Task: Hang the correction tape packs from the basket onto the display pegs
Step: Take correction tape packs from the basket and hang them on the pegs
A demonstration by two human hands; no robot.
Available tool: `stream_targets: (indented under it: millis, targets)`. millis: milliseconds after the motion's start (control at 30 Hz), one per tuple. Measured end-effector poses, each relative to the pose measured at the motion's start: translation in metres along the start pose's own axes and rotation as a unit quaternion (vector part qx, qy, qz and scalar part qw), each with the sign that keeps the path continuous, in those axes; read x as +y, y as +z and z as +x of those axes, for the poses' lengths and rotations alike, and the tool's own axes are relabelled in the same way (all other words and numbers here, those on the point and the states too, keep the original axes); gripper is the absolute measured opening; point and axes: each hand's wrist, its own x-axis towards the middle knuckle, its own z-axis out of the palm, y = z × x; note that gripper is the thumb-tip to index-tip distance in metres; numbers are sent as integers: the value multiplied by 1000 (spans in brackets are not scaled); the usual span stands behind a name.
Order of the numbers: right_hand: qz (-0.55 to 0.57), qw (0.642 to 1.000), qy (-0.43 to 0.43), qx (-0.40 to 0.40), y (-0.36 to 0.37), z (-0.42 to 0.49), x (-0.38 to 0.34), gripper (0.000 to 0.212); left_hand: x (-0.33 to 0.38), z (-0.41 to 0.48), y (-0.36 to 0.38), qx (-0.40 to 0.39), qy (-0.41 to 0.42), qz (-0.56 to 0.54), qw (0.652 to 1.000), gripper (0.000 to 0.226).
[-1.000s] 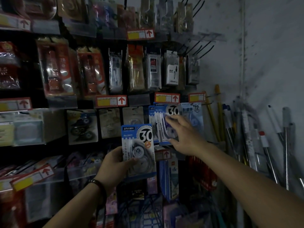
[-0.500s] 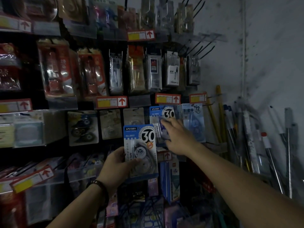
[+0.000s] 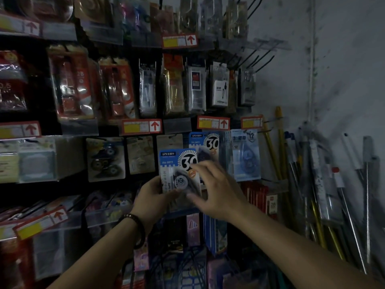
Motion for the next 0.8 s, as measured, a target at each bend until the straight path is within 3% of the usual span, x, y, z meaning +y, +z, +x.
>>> stream_targets:
  millis: [100,267,467,633,800]
  targets:
    - [15,1000,-5,-5,4,-11,-3,92,3,2,14,-5,8,-12,1000,28]
    - [89,996,6,-7,1,-14,3,93,4,3,30,-13,21,-11,1000,24]
    - [54,995,76,18,4,-9,28,90,7,1,30,-4,31,103,994,22]
    - [-8,994,103,22,1,1,46,87,13,-8,17,12,137,348,927,17]
    - [-28,994,105,15,1,11,47,85,17,-7,7,-14,151,456,877,19]
